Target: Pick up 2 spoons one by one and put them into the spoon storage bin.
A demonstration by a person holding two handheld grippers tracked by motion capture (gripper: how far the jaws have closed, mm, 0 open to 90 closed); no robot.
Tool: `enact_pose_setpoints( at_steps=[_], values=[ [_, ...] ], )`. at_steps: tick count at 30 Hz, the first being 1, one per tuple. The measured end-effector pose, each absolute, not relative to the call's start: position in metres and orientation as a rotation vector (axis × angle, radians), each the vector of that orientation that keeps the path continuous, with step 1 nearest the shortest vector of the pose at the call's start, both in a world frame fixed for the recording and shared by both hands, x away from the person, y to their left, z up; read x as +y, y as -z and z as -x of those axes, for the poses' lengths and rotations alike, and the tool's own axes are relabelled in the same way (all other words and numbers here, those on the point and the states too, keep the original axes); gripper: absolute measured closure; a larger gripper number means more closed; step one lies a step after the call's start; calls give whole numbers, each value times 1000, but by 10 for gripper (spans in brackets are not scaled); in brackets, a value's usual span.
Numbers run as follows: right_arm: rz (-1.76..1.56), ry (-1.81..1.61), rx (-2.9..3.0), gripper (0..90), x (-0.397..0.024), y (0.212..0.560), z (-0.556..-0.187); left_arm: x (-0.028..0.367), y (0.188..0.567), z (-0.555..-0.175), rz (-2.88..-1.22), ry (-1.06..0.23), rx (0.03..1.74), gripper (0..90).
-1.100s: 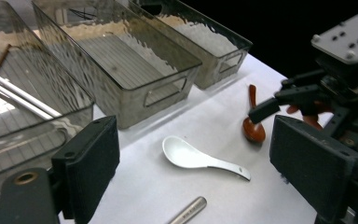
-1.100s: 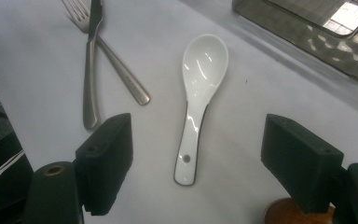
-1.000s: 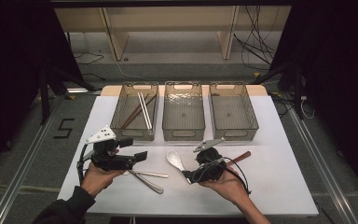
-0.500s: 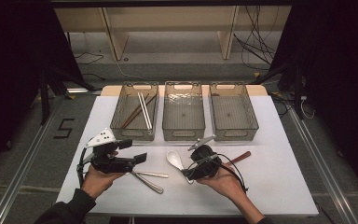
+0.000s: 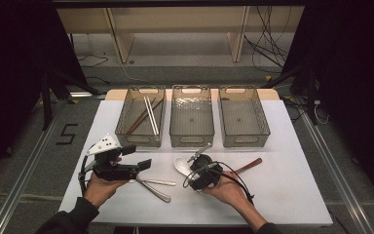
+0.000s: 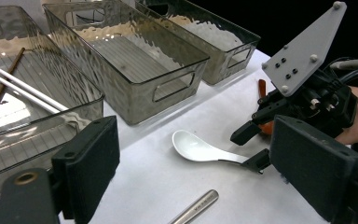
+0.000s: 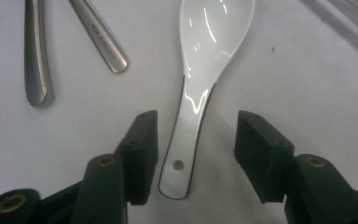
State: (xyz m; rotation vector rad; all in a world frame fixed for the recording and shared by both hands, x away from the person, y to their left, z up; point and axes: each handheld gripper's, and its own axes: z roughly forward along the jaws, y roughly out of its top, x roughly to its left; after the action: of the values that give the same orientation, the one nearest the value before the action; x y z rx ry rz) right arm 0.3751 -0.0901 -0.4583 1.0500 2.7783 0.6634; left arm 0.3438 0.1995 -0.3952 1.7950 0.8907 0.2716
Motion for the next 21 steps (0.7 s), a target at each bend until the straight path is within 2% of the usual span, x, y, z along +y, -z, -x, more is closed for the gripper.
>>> enact_pose_setpoints(
  at_steps=[9,13,17,21],
  values=[
    [-1044,-617,2795,617,-85,464,-377,200,395,-342,-1791,-281,883,156],
    [-1025,-609,2796,635,-82,466,-378,199,395,-342,-1802,-278,875,155],
    [-1020,-594,2778,706,-82,466,-378,197,395,-342,-1809,-278,868,156],
    [-1028,-591,2772,741,-83,465,-379,197,395,-342,-1810,-276,867,156]
  ],
)
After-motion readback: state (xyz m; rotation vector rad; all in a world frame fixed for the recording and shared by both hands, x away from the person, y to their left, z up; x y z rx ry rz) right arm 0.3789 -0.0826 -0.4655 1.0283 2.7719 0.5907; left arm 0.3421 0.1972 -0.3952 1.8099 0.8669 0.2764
